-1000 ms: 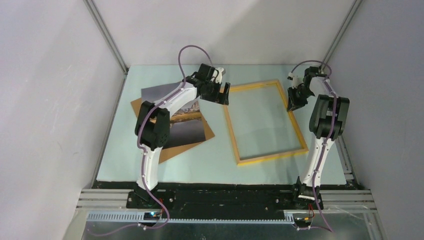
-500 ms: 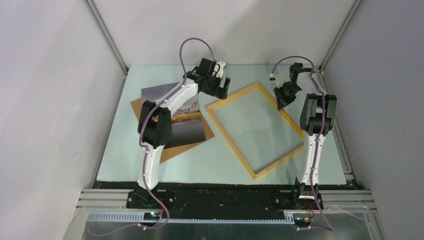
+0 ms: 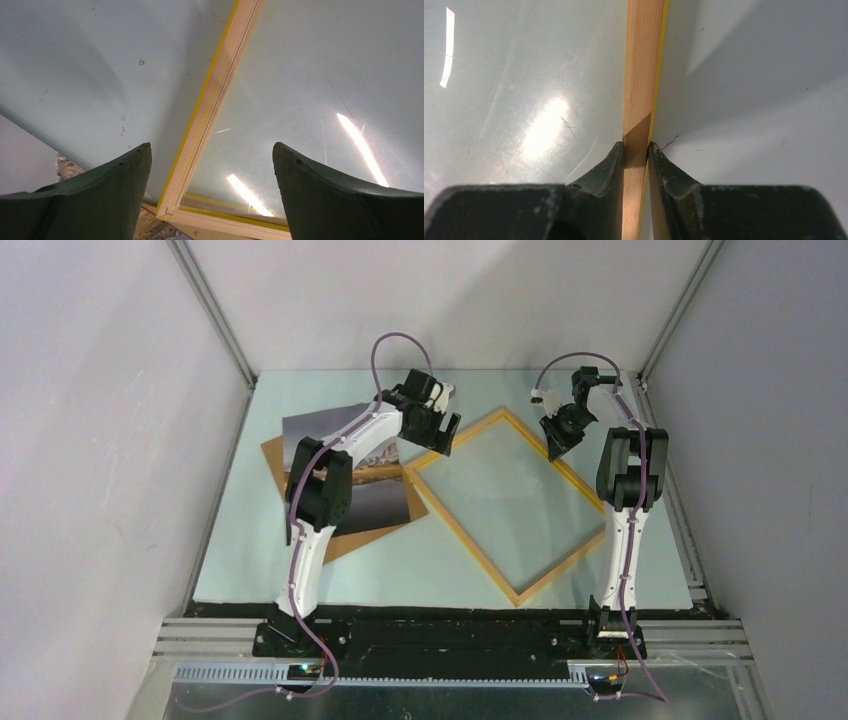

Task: Put the photo into the frame
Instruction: Adjust the photo frame at the center of the board.

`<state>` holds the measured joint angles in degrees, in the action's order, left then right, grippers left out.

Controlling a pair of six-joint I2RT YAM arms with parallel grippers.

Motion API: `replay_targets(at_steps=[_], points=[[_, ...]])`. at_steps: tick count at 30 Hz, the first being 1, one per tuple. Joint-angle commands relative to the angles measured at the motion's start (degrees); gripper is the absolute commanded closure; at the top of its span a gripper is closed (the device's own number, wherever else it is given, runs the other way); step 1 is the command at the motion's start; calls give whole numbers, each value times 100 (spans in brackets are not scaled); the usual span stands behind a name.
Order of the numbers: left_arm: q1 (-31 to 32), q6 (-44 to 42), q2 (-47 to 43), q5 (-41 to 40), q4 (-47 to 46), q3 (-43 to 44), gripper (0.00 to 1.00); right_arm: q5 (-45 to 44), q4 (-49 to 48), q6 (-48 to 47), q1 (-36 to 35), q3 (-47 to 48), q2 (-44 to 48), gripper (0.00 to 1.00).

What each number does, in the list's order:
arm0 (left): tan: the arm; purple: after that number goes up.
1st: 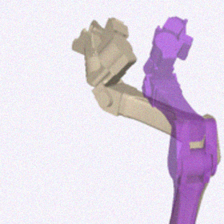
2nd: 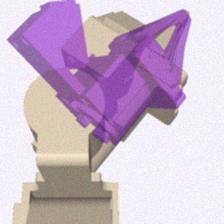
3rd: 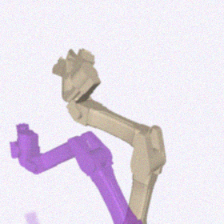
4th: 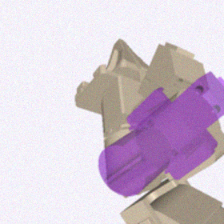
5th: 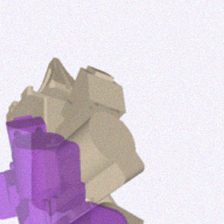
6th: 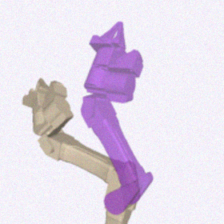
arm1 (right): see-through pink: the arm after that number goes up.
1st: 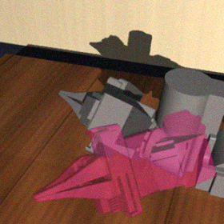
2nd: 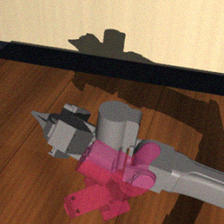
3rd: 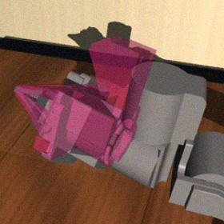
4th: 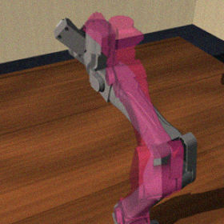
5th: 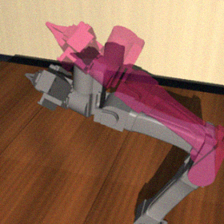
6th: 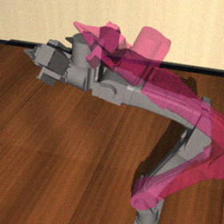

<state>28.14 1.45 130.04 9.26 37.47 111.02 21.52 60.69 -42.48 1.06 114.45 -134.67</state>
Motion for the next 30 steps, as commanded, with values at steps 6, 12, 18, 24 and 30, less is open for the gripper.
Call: replay_targets(at_steps=[6,12,18,24,30], points=[[12,-96,193,151,57,-67,11,62,-304,-114,-89,-250,-97,100],[151,-58,117,-192,66,-203,10,20,-360,-106,-89,-343,-27,100],[226,49,58,-294,123,-308,13,-19,-388,-113,-90,-387,14,100],[227,83,64,-245,202,-327,22,-47,-476,-129,-88,-518,109,100],[227,83,49,-111,240,-346,38,-69,-542,-129,-93,-673,189,100]])
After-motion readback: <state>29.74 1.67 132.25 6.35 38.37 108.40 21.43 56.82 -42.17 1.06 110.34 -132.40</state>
